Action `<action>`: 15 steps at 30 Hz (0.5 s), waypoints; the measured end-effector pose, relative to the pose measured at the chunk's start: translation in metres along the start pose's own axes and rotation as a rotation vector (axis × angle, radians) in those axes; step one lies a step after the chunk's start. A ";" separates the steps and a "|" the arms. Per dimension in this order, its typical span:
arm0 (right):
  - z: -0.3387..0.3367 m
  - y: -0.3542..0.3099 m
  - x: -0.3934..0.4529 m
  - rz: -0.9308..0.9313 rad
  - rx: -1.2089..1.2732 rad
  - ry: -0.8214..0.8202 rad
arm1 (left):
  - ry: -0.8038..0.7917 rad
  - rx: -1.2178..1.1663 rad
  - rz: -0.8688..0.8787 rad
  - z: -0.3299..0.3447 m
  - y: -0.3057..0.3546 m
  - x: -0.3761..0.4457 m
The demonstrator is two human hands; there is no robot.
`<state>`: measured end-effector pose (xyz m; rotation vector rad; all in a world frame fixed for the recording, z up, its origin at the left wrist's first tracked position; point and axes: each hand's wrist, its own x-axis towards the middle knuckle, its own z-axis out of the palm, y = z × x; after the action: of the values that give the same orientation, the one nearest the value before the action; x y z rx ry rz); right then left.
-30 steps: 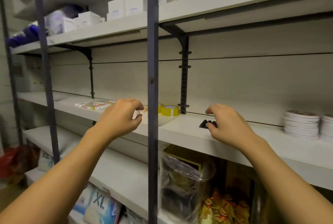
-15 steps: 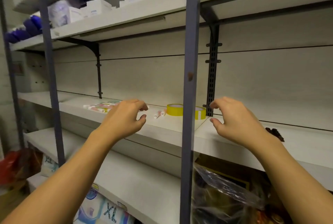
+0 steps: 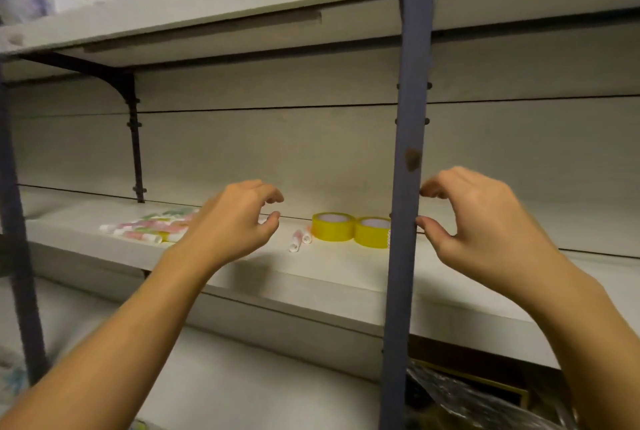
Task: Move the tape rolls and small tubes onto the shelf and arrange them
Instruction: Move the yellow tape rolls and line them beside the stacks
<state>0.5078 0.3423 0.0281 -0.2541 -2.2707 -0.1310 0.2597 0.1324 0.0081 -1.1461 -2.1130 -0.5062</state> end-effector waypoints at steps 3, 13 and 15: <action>-0.003 -0.011 -0.001 0.046 -0.065 0.028 | 0.019 -0.055 0.045 0.011 -0.017 0.011; 0.005 -0.070 -0.005 0.333 -0.293 0.098 | -0.055 -0.199 0.249 0.045 -0.070 0.040; 0.009 -0.084 -0.004 0.378 -0.319 0.106 | -0.079 -0.218 0.292 0.049 -0.082 0.046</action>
<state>0.4848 0.2620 0.0183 -0.8171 -2.0492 -0.3006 0.1546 0.1452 0.0055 -1.5915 -1.9439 -0.5698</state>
